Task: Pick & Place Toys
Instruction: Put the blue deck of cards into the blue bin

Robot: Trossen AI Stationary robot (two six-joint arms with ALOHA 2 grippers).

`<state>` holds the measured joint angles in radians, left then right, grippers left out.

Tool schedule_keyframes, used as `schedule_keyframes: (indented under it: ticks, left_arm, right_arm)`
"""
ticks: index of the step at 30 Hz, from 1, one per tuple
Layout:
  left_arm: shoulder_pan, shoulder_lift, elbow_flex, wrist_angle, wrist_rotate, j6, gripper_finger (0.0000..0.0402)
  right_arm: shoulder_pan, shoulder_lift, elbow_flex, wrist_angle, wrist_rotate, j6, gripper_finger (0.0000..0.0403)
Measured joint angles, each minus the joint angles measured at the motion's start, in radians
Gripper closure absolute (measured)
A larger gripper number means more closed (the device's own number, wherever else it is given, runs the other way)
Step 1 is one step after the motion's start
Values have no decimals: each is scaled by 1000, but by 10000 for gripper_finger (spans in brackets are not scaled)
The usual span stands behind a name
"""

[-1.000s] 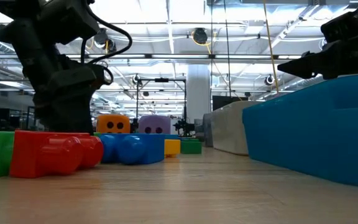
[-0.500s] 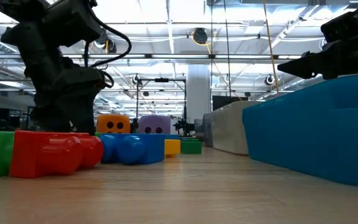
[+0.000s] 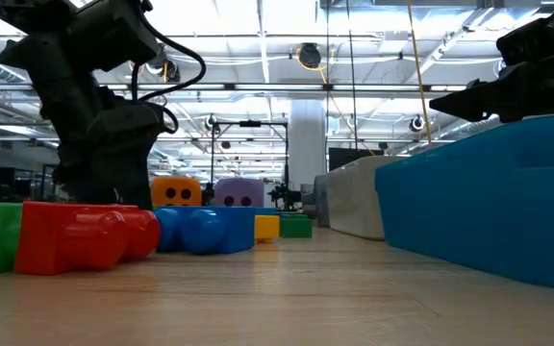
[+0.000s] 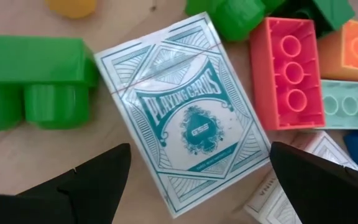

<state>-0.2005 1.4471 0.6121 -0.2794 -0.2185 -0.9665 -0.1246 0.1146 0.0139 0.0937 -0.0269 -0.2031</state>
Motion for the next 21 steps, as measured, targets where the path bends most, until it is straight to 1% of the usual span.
schedule_keyframes:
  ticks: [8, 13, 15, 18, 21]
  left_arm:
    - [-5, 0, 0, 23, 63, 1, 9]
    - [-5, 3, 0, 51, 59, -6, 9]
    - [-3, 5, 0, 60, 42, 7, 9]
    - [-2, 5, 0, 106, 35, 10, 9]
    - [-2, 5, 0, 150, 26, 60, 9]
  right_arm:
    - [0, 0, 0, 0, 0, 0, 140]
    - [0, 0, 0, 0, 0, 0, 140]
    - [0, 0, 0, 0, 0, 0, 140]
    - [0, 0, 0, 0, 0, 0, 140]
    - [0, 0, 0, 0, 0, 0, 140]
